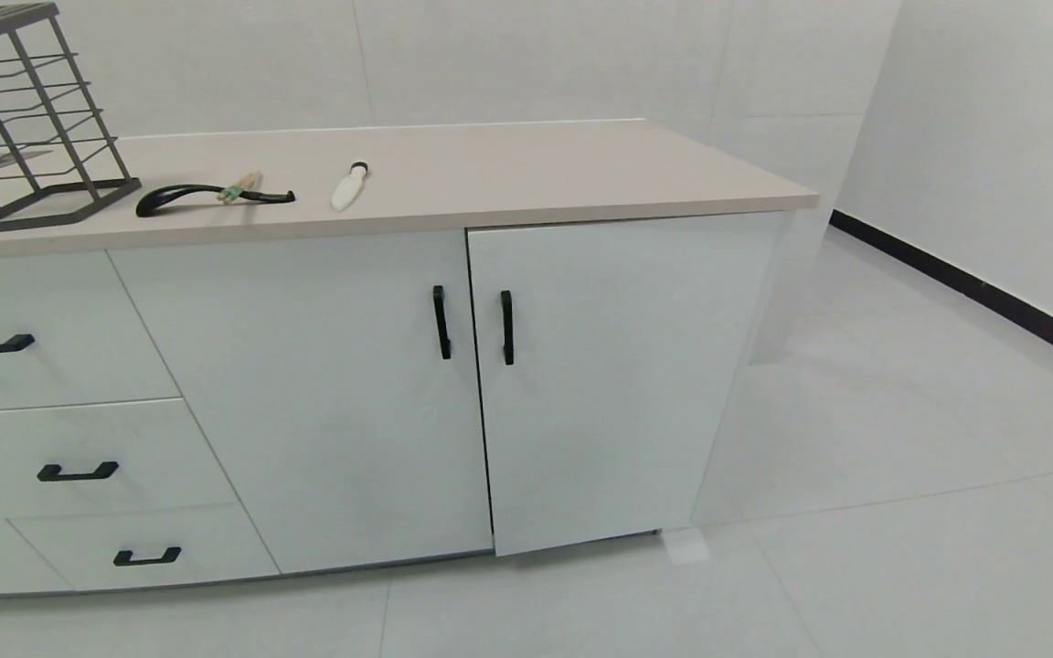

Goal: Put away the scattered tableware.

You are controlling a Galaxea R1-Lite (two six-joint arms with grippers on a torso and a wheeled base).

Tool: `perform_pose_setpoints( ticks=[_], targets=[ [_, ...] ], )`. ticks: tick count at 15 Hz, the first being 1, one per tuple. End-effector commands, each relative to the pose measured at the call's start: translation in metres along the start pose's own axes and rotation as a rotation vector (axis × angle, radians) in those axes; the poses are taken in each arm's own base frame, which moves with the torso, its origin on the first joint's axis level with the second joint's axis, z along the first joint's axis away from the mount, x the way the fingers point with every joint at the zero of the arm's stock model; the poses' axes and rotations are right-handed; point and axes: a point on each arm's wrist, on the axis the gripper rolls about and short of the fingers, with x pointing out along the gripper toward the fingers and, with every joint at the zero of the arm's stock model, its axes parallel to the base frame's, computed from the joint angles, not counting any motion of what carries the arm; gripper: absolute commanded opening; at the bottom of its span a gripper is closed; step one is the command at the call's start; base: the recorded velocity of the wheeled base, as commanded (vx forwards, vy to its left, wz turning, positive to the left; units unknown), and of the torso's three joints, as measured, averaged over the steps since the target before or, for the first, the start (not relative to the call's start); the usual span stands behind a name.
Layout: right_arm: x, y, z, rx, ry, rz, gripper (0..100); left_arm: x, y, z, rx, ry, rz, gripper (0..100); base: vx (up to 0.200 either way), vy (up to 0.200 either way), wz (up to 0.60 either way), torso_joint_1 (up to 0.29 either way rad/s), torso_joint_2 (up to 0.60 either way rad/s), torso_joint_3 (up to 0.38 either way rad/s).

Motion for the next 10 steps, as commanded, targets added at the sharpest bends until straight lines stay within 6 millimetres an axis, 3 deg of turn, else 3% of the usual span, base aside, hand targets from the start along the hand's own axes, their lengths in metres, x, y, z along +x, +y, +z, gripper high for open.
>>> perform_pose_setpoints(
  ticks=[1,2,9,10],
  targets=[
    [0.0002,0.0,0.0002,0.0,0.001,0.001,0,0.0,0.0,-0.0001,-0.001,0.0,0.0,100,0.2,0.2,0.0,0.007,0.0,0.002],
    [0.0002,0.0,0.0002,0.0,0.001,0.001,0,0.0,0.0,-0.0001,-0.002,0.0,0.0,100,0.2,0.2,0.0,0.002,0.0,0.002],
    [0.0002,0.0,0.0002,0.0,0.001,-0.001,0,0.0,0.0,-0.0001,-0.002,0.0,0.0,100,0.0,0.0,0.6,0.002,0.0,0.004],
    [0.0001,0.0,0.0002,0.001,0.0,-0.001,0,0.0,0.0,-0.0001,-0.002,0.0,0.0,100,0.0,0.2,0.0,0.002,0.0,0.002]
  ],
)
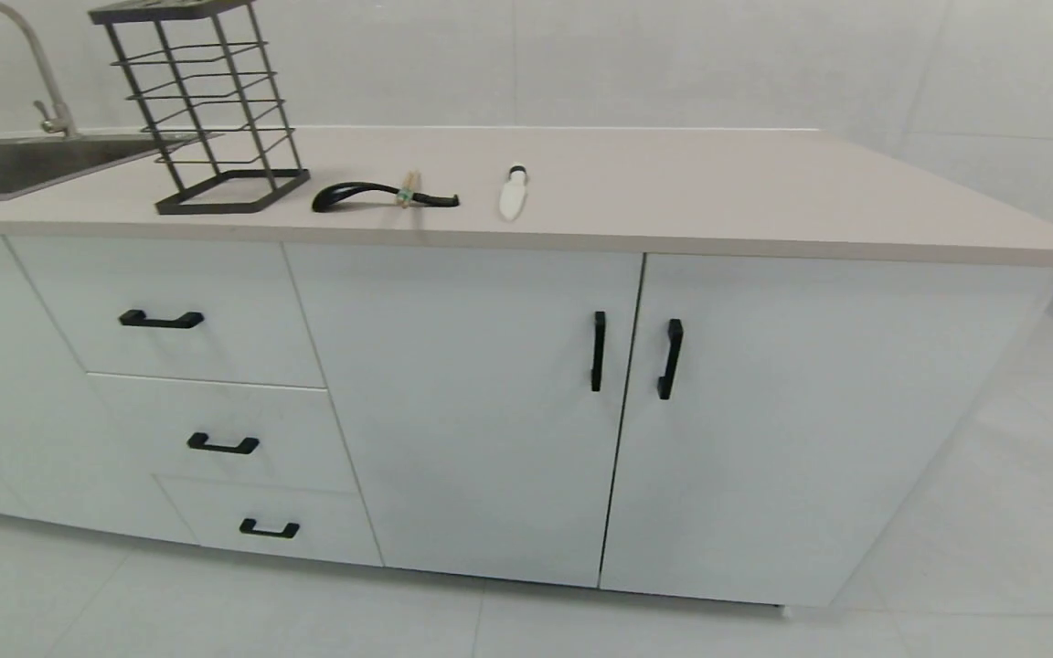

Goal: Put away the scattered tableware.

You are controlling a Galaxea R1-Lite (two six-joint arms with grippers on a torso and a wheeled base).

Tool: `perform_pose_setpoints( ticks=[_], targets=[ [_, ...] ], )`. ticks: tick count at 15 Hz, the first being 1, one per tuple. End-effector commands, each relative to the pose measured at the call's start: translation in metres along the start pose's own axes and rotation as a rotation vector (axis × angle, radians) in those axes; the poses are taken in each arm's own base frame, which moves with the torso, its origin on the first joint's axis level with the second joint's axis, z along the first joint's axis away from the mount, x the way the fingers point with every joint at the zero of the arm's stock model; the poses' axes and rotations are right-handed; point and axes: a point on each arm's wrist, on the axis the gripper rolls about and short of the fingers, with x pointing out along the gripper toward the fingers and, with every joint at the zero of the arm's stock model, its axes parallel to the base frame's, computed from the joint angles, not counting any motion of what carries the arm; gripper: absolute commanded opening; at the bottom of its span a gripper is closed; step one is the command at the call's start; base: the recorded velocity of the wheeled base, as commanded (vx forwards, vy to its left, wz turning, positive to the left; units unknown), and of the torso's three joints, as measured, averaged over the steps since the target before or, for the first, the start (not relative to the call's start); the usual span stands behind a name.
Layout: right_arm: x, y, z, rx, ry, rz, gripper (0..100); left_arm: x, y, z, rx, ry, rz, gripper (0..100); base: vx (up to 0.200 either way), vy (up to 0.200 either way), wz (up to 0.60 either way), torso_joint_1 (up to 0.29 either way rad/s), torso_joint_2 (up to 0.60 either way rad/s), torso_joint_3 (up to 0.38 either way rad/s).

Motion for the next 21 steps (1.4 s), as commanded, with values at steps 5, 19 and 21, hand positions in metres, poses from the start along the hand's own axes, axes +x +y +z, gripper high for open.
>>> perform_pose_setpoints(
  ticks=[5,19,21],
  targets=[
    [0.0001,0.0,0.0,0.0,0.002,0.001,0,0.0,0.0,0.0,0.0,-0.001,-0.001,100,0.0,0.2,0.0,0.0,0.0,0.001],
    [0.0001,0.0,0.0,0.0,0.002,0.001,0,0.0,0.0,0.0,0.001,-0.001,-0.001,100,0.171,0.2,0.0,0.002,0.0,0.003],
    [0.0001,0.0,0.0,0.0,0.002,0.001,0,0.0,0.0,0.0,0.0,-0.001,-0.001,100,0.1,0.1,0.0,-0.001,0.0,-0.001]
  ],
)
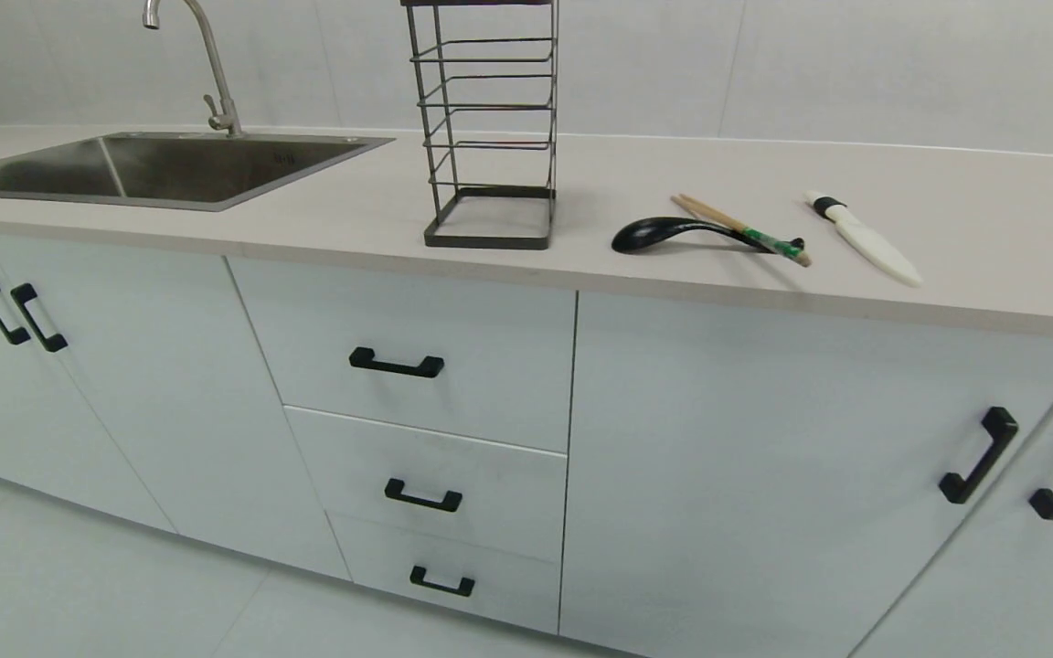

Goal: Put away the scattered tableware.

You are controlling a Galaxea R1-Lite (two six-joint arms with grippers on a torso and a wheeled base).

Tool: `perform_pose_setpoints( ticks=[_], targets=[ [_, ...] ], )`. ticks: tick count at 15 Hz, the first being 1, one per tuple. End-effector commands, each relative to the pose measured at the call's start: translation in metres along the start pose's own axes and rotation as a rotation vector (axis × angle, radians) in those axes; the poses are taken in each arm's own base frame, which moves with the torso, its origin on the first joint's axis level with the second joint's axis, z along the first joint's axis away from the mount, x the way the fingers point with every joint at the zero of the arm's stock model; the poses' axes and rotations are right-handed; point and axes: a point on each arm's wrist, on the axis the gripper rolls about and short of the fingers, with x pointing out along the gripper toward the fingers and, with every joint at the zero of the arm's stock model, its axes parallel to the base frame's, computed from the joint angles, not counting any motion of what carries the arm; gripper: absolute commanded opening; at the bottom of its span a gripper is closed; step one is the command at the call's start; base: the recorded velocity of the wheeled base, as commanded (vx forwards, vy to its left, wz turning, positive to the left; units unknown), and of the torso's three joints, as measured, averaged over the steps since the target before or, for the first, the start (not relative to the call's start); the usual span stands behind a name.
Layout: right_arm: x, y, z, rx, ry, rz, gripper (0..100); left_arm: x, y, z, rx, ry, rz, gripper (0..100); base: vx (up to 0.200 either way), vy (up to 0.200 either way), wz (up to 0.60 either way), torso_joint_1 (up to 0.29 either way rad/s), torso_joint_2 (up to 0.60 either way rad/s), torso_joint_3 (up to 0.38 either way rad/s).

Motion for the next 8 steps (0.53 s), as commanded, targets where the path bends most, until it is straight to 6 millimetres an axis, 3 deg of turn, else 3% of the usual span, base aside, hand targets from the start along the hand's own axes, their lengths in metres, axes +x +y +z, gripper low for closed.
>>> perform_pose_setpoints(
  ticks=[1,8],
  targets=[
    [0.0001,0.0,-0.0001,0.0,0.002,0.002,0,0.0,0.0,0.0001,-0.001,-0.001,0.002,100,0.0,0.0,0.0,0.0,0.0,0.0],
    [0.0002,0.0,0.0,0.0,0.004,0.002,0,0.0,-0.0001,0.0001,0.011,-0.001,0.0,100,0.0,0.0,0.0,0.0,0.0,0.0]
  ],
)
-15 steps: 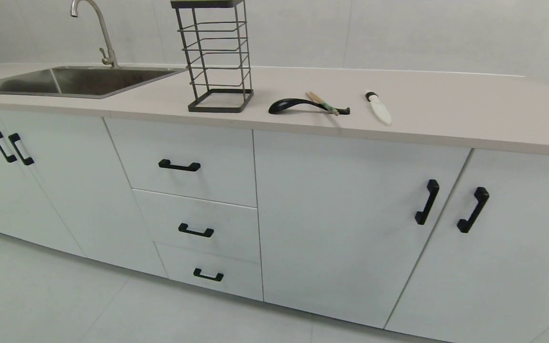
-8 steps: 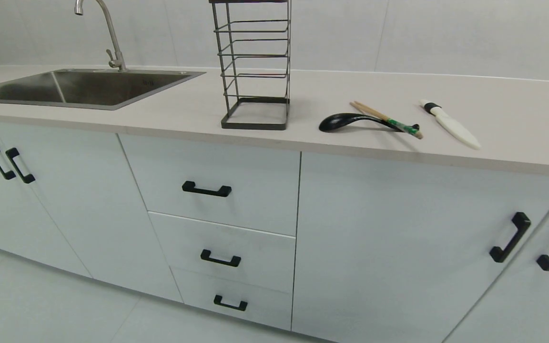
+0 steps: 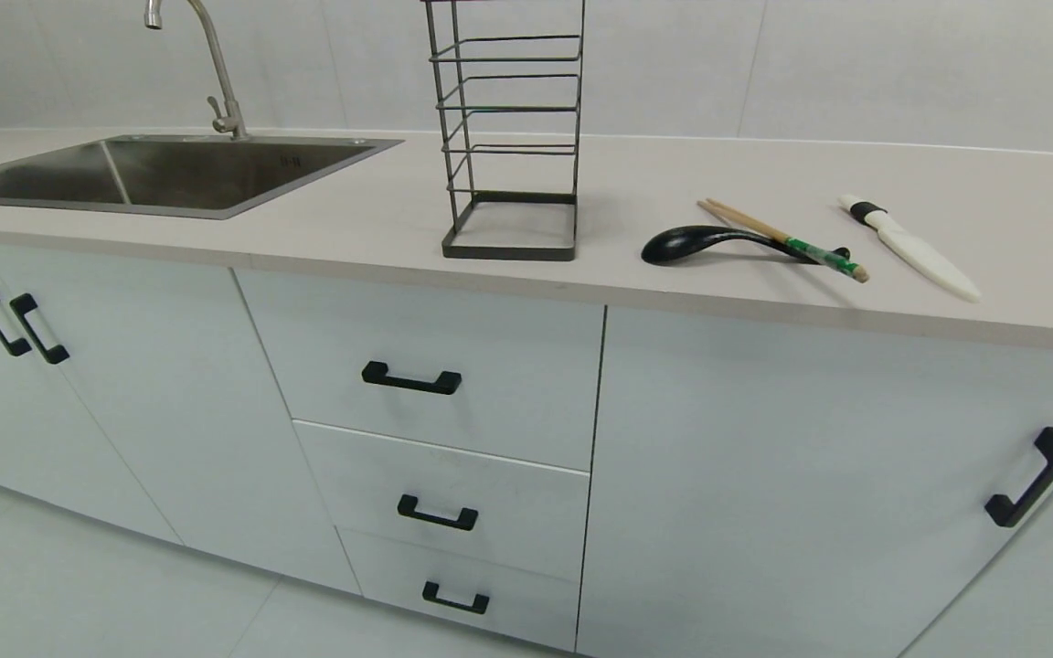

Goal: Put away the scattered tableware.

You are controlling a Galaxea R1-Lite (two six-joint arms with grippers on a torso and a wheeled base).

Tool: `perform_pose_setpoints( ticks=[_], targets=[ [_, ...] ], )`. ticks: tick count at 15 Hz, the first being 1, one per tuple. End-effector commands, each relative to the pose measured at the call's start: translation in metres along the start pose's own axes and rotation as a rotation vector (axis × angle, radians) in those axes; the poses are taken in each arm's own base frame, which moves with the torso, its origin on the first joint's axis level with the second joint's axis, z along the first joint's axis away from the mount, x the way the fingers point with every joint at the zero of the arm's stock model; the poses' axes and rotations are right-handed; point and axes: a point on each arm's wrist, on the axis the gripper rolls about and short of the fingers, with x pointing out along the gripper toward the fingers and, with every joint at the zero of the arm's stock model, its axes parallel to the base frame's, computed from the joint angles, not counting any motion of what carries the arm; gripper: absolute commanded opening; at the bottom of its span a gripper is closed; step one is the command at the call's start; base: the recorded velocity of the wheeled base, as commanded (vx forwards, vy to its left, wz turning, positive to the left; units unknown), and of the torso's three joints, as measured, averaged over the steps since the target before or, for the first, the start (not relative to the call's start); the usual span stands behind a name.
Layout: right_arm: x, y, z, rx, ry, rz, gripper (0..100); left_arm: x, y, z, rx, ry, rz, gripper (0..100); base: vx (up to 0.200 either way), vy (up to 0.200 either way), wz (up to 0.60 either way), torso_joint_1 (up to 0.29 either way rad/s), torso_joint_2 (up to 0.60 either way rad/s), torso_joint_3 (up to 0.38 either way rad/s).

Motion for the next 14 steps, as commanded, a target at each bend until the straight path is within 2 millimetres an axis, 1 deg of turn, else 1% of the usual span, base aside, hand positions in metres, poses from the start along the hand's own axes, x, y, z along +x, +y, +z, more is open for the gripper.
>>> perform_pose_setpoints(
  ticks=[1,11,12,13,14],
  targets=[
    [0.0,0.0,0.0,0.0,0.001,0.001,0,0.0,0.0,0.0,0.001,0.001,0.0,100,0.0,0.0,0.0,0.0,0.0,0.0],
    [0.0,0.0,0.0,0.0,0.001,0.001,0,0.0,0.0,0.0,0.01,0.0,-0.011,100,0.0,0.0,0.0,0.0,0.0,0.0],
    [0.0,0.0,0.0,0.0,0.0,0.001,0,0.0,-0.001,0.0,0.01,0.0,-0.023,100,0.0,0.0,0.0,0.0,0.0,0.0],
    [0.0,0.0,0.0,0.0,0.0,0.001,0,0.0,-0.002,0.0,0.056,-0.007,-0.075,100,0.0,0.0,0.0,0.0,0.0,0.0],
    [0.0,0.0,0.0,0.0,0.001,0.001,0,-0.003,-0.002,0.013,0.112,-0.082,-0.097,100,0.0,0.0,0.0,0.0,0.0,0.0]
  ],
)
